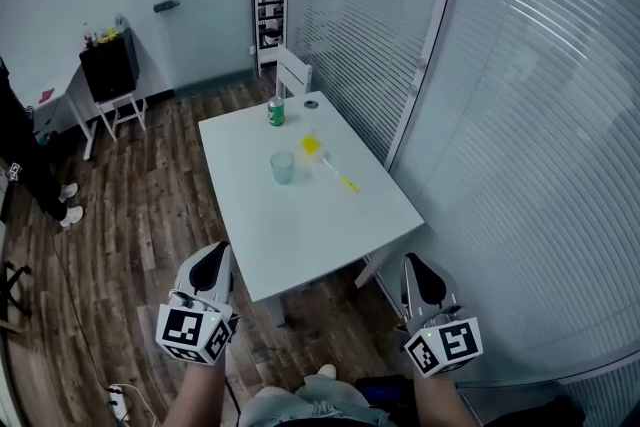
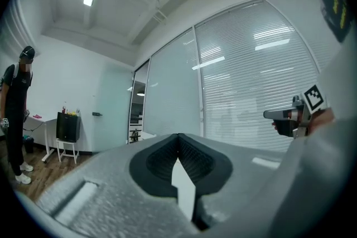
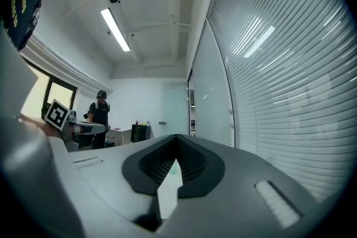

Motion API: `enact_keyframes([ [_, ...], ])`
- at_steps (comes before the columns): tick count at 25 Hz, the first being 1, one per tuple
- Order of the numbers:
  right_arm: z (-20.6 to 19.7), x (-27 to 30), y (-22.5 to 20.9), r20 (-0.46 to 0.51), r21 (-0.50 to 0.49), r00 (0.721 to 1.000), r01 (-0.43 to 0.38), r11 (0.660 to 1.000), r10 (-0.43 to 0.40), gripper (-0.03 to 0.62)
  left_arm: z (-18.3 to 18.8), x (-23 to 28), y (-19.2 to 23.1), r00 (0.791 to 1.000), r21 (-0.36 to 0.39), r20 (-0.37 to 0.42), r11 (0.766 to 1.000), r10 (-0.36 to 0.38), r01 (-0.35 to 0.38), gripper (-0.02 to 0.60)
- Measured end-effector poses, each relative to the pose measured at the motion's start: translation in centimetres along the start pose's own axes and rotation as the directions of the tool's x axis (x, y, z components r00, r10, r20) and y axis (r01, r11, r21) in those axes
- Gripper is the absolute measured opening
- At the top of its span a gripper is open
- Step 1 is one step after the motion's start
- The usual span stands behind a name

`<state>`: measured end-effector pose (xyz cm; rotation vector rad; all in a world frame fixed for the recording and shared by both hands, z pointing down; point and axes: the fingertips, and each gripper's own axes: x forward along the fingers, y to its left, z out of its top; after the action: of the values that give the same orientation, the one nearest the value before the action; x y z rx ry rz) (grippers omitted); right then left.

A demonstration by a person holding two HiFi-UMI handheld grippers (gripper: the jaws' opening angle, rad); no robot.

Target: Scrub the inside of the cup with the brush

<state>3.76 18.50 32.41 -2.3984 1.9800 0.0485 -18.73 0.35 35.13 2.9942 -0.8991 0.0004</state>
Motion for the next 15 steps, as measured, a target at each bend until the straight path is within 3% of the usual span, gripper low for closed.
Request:
enact_keyframes([
  [7,-0.1,0.6,-4.1,0.011,0.018,0.999,-0.037,0.999,0.036,0.006,0.0,1.5,-2.6,0.999,0.008,0.003,0.999,0.047,-0.047,0.0],
  [15,0.3,0.7,-5.8,-0.002,0.036,0.999,-0.043,0.998,0.043,0.006,0.9,2.4,-3.6,0.998,0.02,-0.02,0.998,0.06,-0.059,0.0],
])
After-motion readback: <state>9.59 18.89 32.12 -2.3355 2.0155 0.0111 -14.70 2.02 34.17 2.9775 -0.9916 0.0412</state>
